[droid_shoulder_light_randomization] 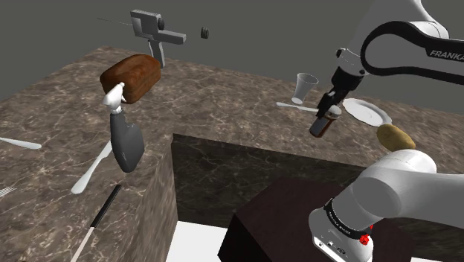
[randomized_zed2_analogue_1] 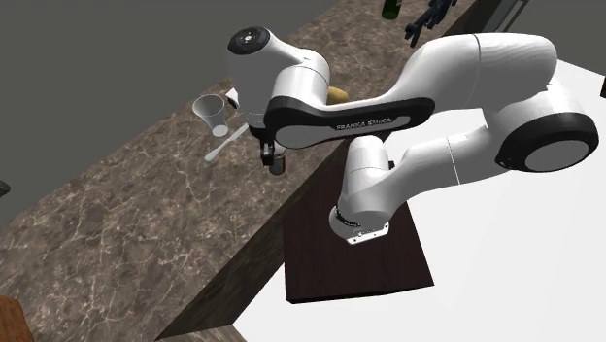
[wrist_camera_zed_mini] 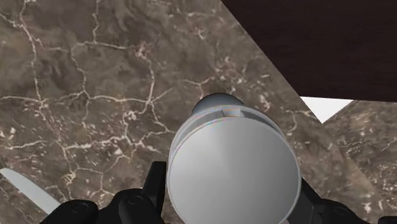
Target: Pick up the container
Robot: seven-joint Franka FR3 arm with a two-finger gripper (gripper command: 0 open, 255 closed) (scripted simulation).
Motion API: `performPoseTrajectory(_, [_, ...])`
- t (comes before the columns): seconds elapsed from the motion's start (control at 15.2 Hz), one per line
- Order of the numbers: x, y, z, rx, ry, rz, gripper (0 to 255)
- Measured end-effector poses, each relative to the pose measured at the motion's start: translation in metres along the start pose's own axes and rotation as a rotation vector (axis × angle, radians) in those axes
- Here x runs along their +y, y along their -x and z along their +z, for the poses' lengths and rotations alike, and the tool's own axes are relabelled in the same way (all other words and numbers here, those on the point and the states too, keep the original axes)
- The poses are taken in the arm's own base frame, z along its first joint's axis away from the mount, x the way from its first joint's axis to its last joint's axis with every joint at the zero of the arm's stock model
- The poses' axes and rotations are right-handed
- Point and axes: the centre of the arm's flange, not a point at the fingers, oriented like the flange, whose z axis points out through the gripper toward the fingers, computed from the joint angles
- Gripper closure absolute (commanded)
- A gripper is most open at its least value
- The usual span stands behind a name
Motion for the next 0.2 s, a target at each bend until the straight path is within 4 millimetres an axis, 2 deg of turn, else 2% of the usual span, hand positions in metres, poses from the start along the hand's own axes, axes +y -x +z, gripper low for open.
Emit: performPoseTrajectory(0.2, [0.0002,-0.0006,-0.0144,0.000,0.000,0.000,255])
